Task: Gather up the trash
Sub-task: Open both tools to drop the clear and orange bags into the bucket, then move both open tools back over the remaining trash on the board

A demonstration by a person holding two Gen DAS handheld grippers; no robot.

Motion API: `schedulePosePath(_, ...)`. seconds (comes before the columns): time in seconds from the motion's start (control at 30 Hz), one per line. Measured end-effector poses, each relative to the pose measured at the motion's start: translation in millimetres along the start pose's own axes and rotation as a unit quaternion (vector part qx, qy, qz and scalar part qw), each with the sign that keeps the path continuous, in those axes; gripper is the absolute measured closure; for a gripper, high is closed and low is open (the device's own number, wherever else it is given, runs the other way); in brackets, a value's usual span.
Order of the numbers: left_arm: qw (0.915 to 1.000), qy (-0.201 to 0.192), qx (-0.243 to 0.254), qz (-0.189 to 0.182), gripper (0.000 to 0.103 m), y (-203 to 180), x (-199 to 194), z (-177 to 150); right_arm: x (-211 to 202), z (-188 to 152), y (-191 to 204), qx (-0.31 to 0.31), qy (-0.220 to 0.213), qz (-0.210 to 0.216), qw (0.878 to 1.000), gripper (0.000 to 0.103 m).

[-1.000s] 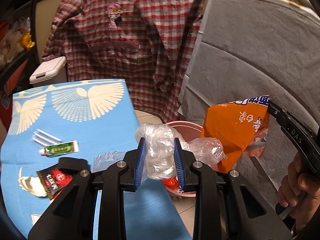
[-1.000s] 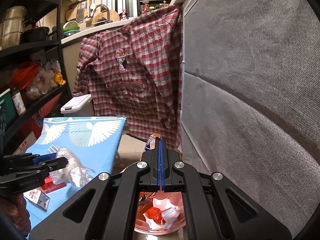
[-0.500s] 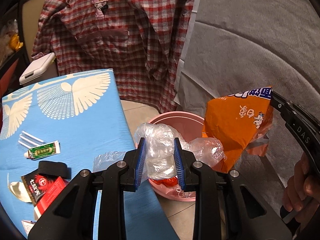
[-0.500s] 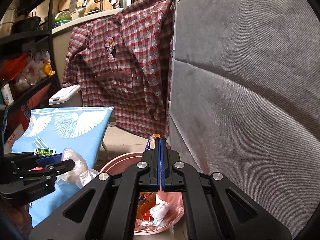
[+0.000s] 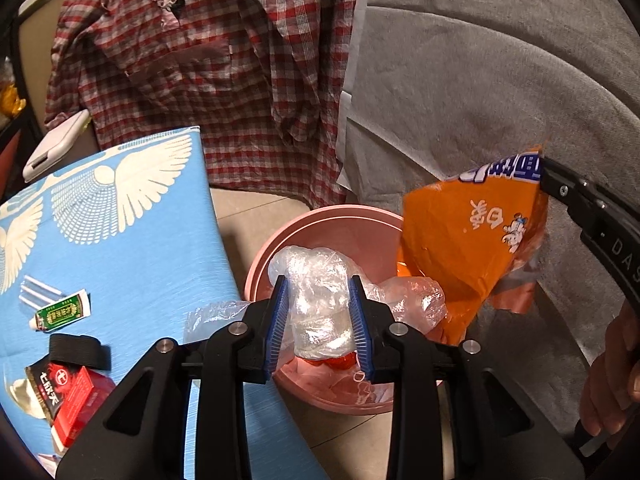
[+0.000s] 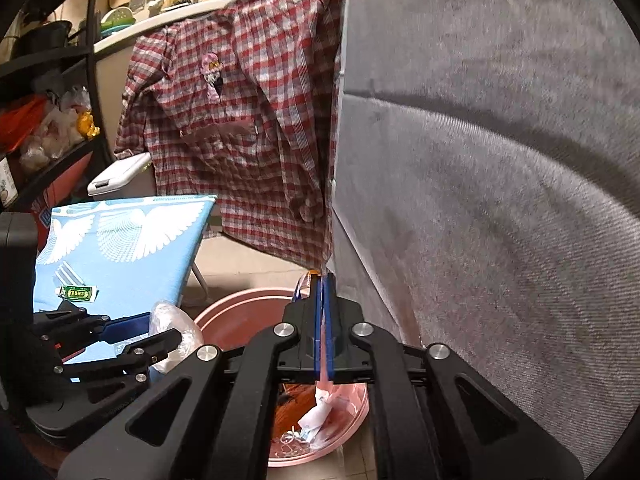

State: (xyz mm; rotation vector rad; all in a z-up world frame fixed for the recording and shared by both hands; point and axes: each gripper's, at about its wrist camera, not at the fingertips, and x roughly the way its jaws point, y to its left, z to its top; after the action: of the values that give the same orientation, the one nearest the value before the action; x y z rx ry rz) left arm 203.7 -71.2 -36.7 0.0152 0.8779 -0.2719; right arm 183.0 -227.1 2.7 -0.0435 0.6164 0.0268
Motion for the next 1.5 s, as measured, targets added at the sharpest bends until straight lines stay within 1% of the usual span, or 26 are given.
schedulePosePath(0.03,1.0000,0.000,-0.005,-0.003,0.067,2.4,-0.2,0.6,1.1,-0.3,-0.7,0.002,0.002,0.000,1.000,0.095)
schedulePosePath(0.07,0.9999,0.000,-0.009,-0.006,0.067,3.4,-0.4,0.7,1.8,0.0,-1.1,0.002,0.002,0.000,1.000,0.093)
schedulePosePath(0.13,0.9998,-0.002,-0.017,-0.013,0.067,7.5,-3.1,1.1,1.8,0.4,-0.4,0.002,0.001,-0.002,1.000,0.079)
schedulePosePath(0.2,0.9996,-0.004,-0.020,-0.019,0.066,8.3,-5.4,1.4,1.7,0.1,0.0,0.003,0.000,-0.001,1.000,0.073)
schedulePosePath(0.33,0.9995,-0.010,-0.025,-0.019,0.066,9.8,-11.1,1.2,1.5,1.2,1.1,0.008,0.001,0.003,1.000,0.073)
schedulePosePath(0.53,0.9993,-0.020,-0.025,-0.017,0.066,14.3,-23.5,1.5,-7.2,1.5,4.5,0.011,-0.004,0.010,1.000,0.073)
schedulePosePath(0.83,0.9986,-0.044,-0.027,-0.008,0.068,36.9,-60.5,-4.5,-27.5,4.4,20.2,0.012,-0.023,0.033,0.999,0.072)
schedulePosePath(1.0,0.9978,-0.055,-0.036,0.006,0.072,62.0,-84.5,-10.6,-38.4,4.9,41.3,-0.003,-0.033,0.048,0.998,0.073)
schedulePosePath(1.1,0.9972,-0.058,-0.043,0.018,0.073,82.4,-97.9,-17.3,-44.1,5.4,55.8,-0.011,-0.037,0.061,0.997,0.073)
schedulePosePath(1.17,0.9967,-0.058,-0.050,0.027,0.074,97.0,-106.2,-22.3,-46.4,5.1,66.3,-0.013,-0.036,0.075,0.996,0.077)
schedulePosePath(1.23,0.9959,-0.058,-0.060,0.037,0.074,114.8,-114.9,-27.8,-48.1,5.0,76.4,-0.017,-0.035,0.090,0.995,0.087)
schedulePosePath(1.33,0.9944,-0.058,-0.074,0.048,0.074,138.8,-126.3,-36.2,-49.5,4.5,93.4,-0.026,-0.035,0.111,0.993,0.094)
schedulePosePath(1.5,0.9905,-0.053,-0.102,0.074,0.074,187.8,-143.9,-53.8,-47.1,2.6,120.3,-0.046,-0.033,0.133,0.990,0.094)
